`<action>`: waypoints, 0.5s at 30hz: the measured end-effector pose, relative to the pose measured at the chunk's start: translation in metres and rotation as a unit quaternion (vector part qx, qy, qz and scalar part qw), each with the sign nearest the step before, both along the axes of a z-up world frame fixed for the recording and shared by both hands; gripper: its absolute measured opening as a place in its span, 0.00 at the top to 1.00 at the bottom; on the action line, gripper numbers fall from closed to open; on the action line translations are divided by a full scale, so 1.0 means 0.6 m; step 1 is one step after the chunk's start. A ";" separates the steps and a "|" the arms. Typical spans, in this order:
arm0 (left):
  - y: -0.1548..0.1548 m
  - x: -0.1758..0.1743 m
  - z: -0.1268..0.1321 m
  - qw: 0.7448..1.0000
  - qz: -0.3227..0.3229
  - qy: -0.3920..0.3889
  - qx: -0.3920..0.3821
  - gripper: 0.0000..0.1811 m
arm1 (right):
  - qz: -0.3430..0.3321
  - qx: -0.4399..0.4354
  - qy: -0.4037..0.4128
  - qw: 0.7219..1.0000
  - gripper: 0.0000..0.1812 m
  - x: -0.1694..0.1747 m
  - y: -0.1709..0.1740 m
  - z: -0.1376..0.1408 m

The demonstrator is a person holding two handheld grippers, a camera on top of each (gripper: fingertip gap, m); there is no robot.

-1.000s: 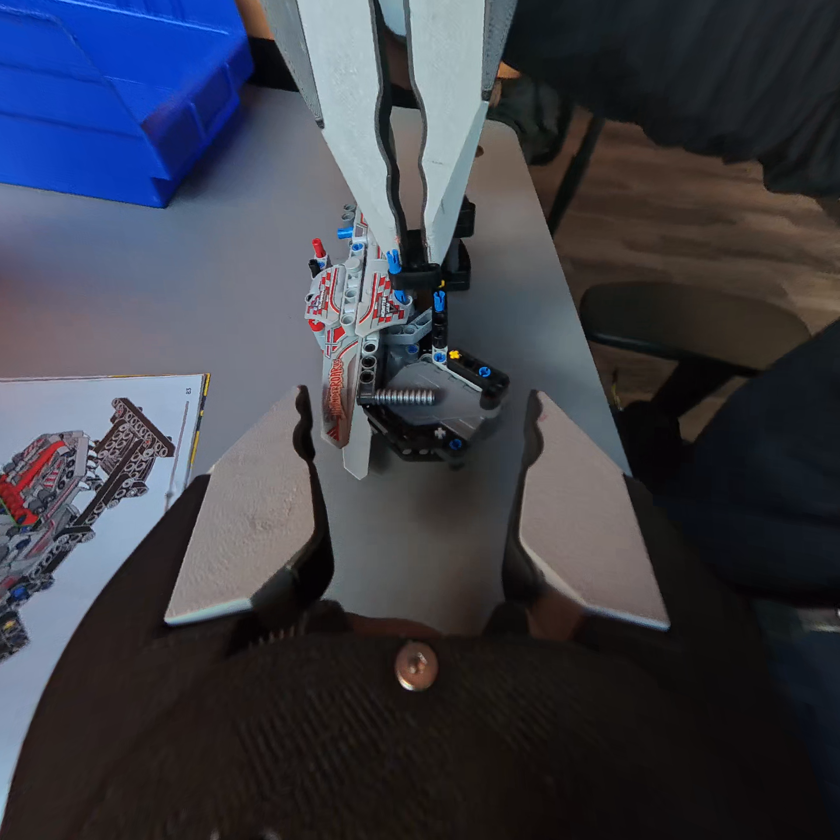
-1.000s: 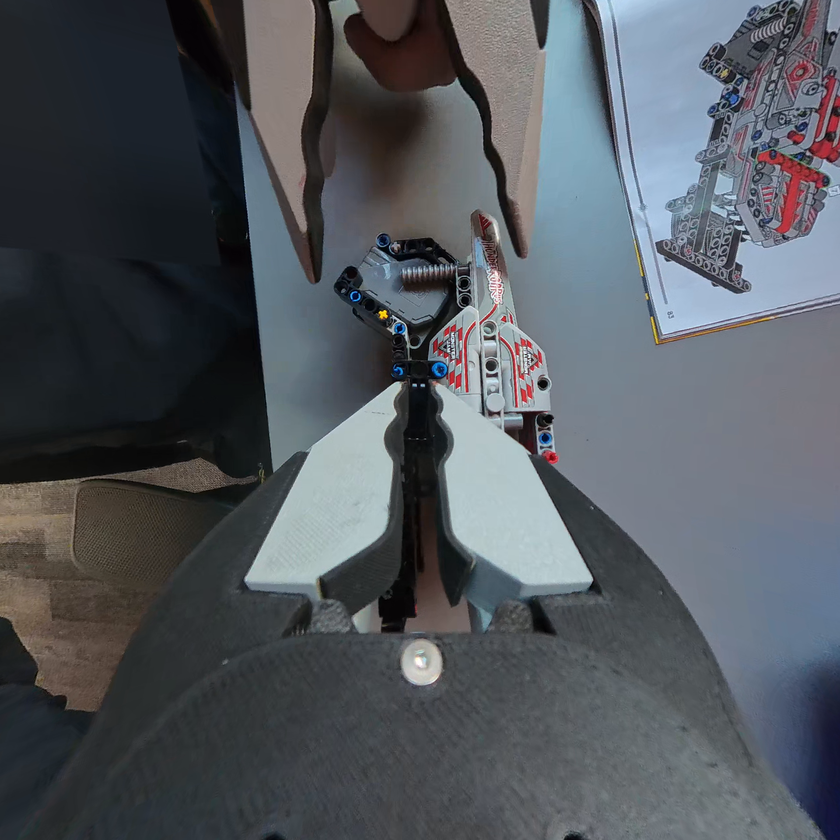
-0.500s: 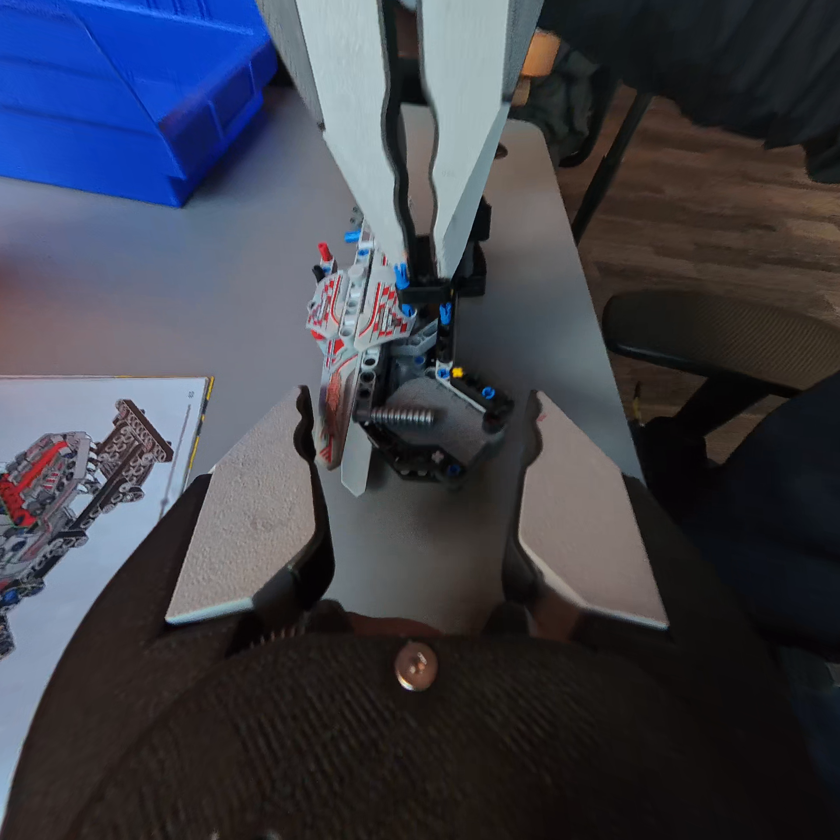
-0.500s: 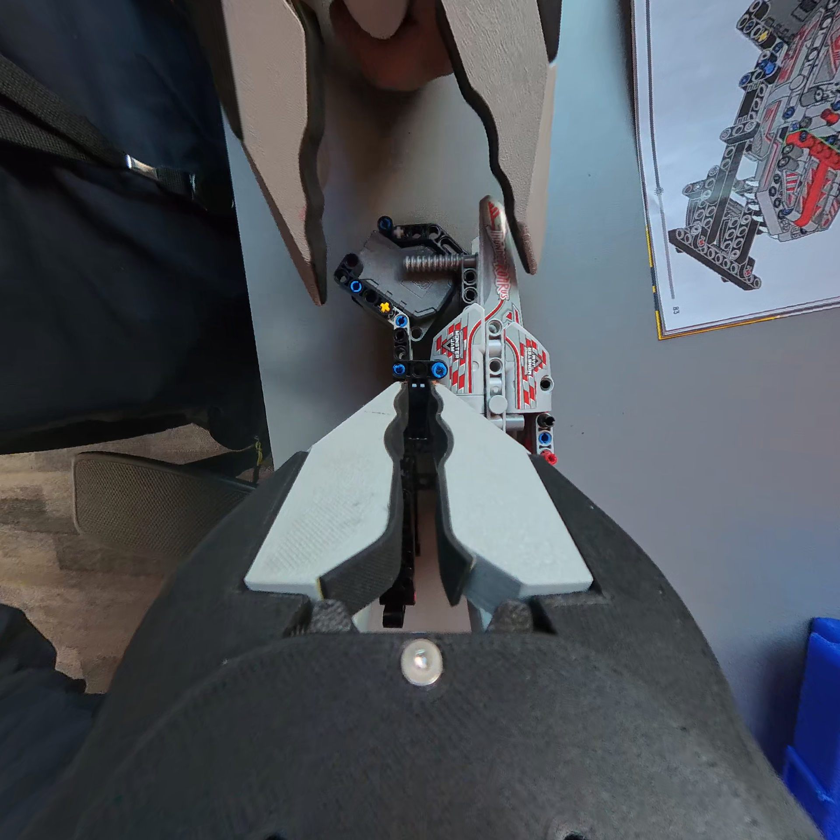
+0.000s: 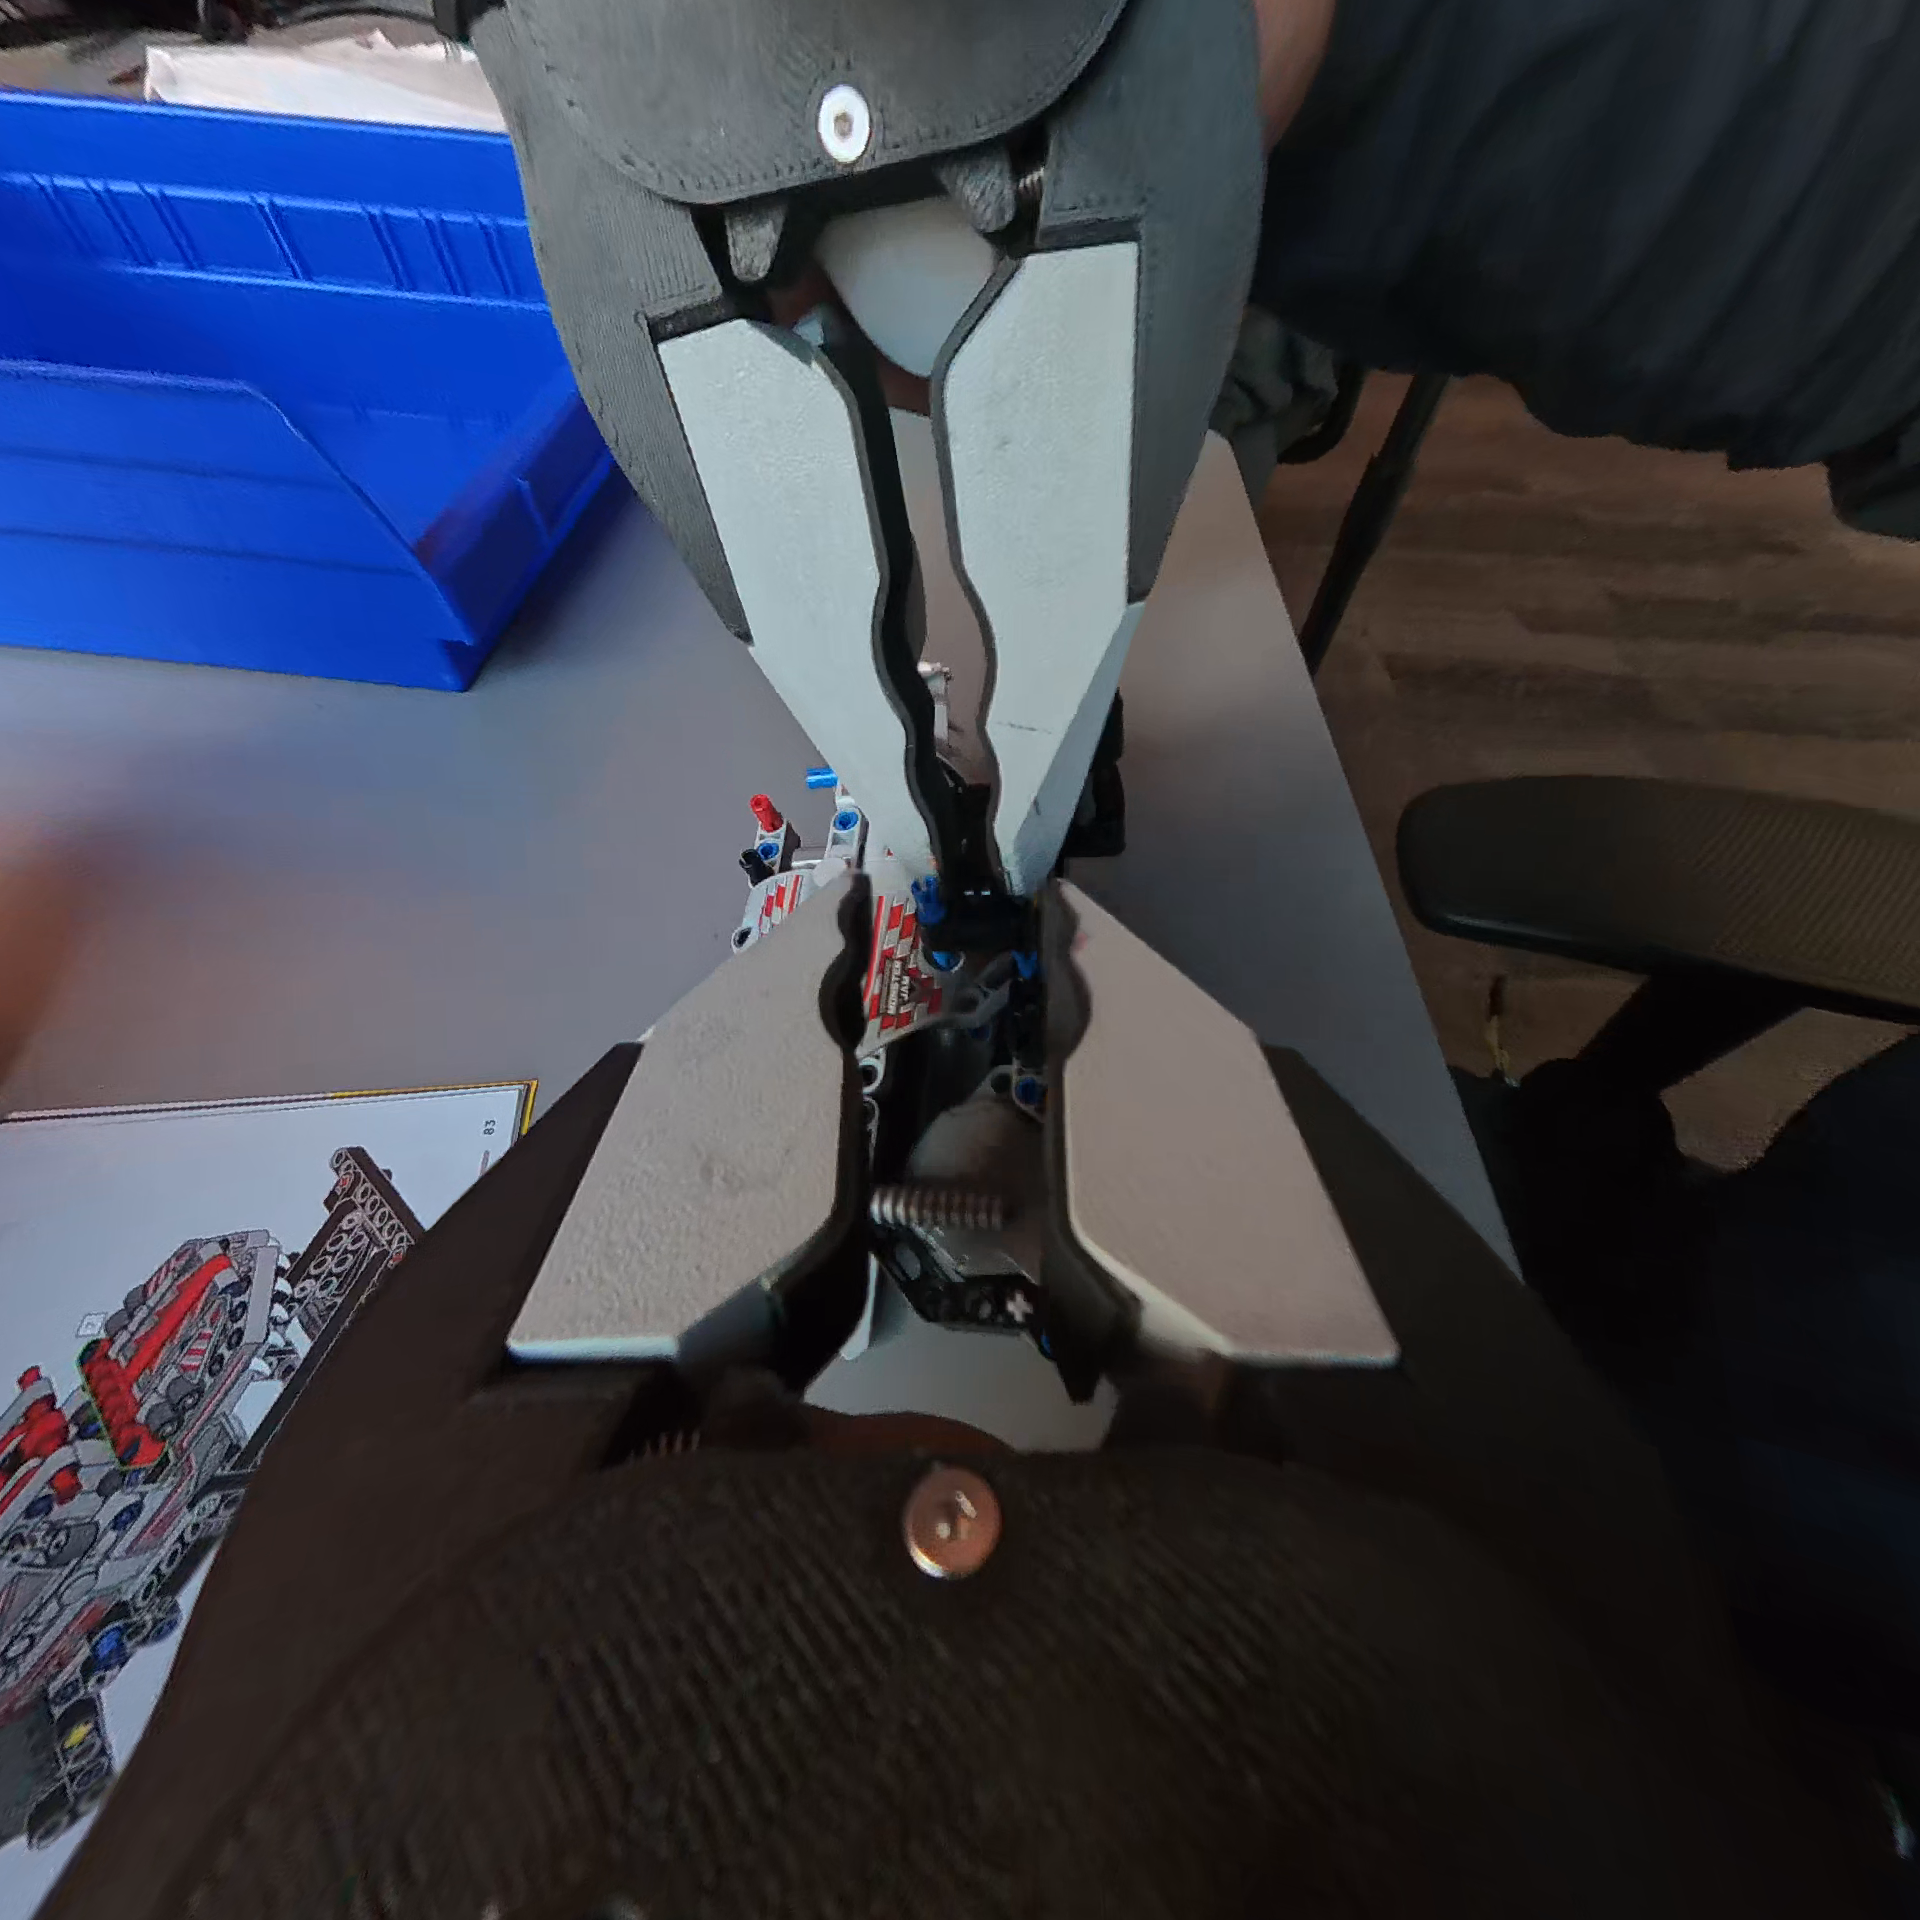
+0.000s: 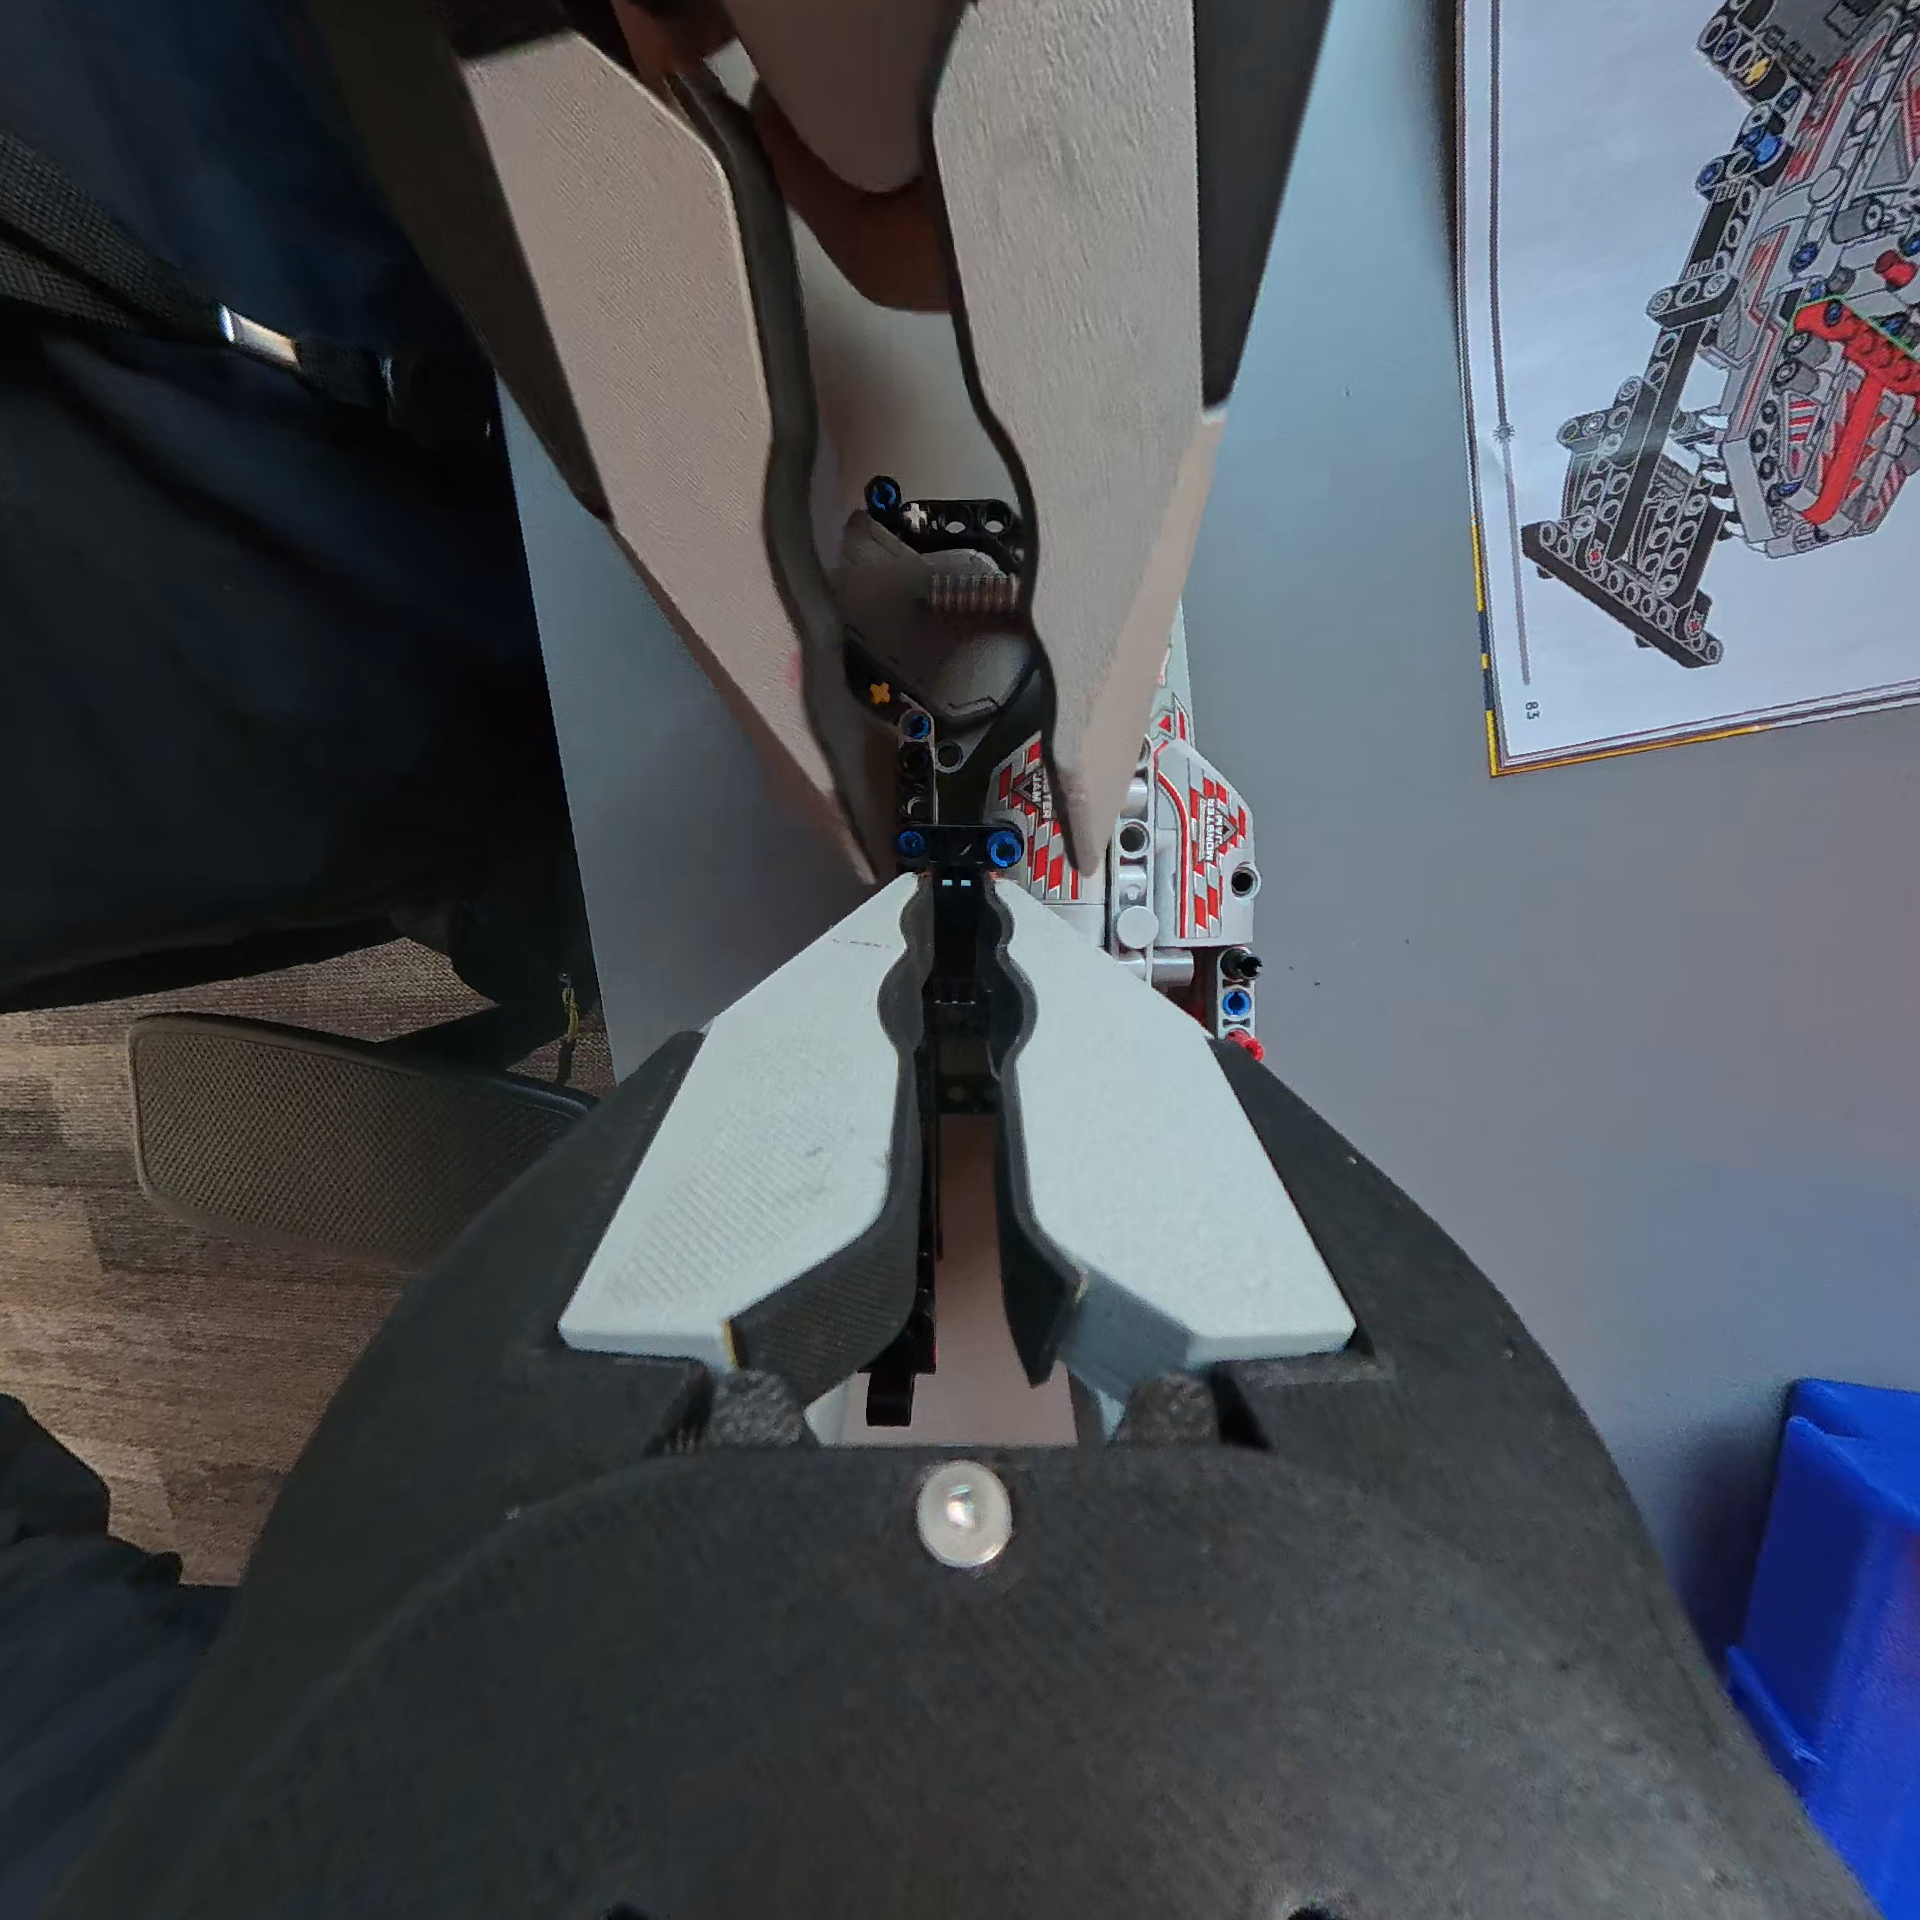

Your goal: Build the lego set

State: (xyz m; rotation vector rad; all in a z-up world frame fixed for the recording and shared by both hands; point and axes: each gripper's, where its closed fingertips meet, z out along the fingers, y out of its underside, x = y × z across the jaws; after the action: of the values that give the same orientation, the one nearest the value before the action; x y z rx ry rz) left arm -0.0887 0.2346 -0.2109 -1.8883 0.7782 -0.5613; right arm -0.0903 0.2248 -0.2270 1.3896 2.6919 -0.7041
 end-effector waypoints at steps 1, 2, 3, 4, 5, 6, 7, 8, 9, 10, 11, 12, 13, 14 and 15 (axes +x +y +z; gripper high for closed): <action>0.001 0.002 -0.004 1.000 -0.004 0.004 -0.003 0.84 | 0.001 0.000 0.000 1.000 0.97 0.000 0.000 0.000; 0.000 0.005 -0.006 1.000 -0.010 0.002 -0.005 0.86 | 0.001 0.001 0.001 1.000 0.97 0.000 0.000 0.000; -0.002 0.008 -0.007 1.000 -0.014 -0.003 -0.006 0.88 | 0.002 0.001 0.002 1.000 0.97 0.000 0.000 0.000; -0.002 0.007 -0.007 1.000 -0.013 -0.004 -0.005 0.88 | 0.002 0.000 0.003 1.000 0.97 -0.001 0.000 0.000; -0.002 0.007 -0.007 1.000 -0.013 -0.005 -0.004 0.88 | 0.002 0.000 0.003 1.000 0.97 -0.001 0.000 0.000; -0.002 0.006 -0.007 1.000 -0.013 -0.006 -0.005 0.88 | 0.002 0.000 0.004 1.000 0.97 -0.001 0.000 0.000; -0.002 0.006 -0.007 1.000 -0.012 -0.007 -0.005 0.88 | 0.002 0.000 0.005 1.000 0.97 -0.002 0.000 0.000; -0.001 0.005 -0.007 1.000 -0.010 -0.007 -0.004 0.88 | 0.002 0.000 0.006 1.000 0.97 -0.002 0.000 0.000; -0.002 0.005 -0.008 1.000 -0.010 -0.009 -0.004 0.88 | 0.003 0.001 0.006 1.000 0.97 -0.002 0.000 -0.001; -0.002 0.005 -0.008 1.000 -0.009 -0.014 -0.006 0.88 | 0.004 0.003 0.006 1.000 0.97 -0.002 0.000 -0.001; -0.002 0.005 -0.008 1.000 -0.008 -0.019 -0.006 0.88 | 0.007 0.007 0.006 1.000 0.97 -0.002 0.001 -0.001; -0.002 0.005 -0.008 1.000 -0.004 -0.022 -0.003 0.88 | 0.009 0.012 0.005 1.000 0.97 -0.002 0.001 -0.001; -0.002 0.006 -0.009 1.000 0.000 -0.024 0.001 0.88 | 0.011 0.017 0.006 1.000 0.97 -0.001 0.001 -0.002; -0.002 0.007 -0.009 1.000 0.004 -0.022 0.007 0.88 | 0.014 0.022 0.007 1.000 0.97 0.000 0.001 -0.002; -0.003 0.007 -0.010 1.000 0.007 -0.020 0.013 0.88 | 0.017 0.026 0.009 0.999 0.97 0.000 0.000 -0.003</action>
State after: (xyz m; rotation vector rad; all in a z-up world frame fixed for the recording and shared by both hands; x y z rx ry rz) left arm -0.0843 0.2331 -0.2167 -1.8525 0.7427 -0.5755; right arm -0.0901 0.2250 -0.2288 1.3516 2.7607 -0.6507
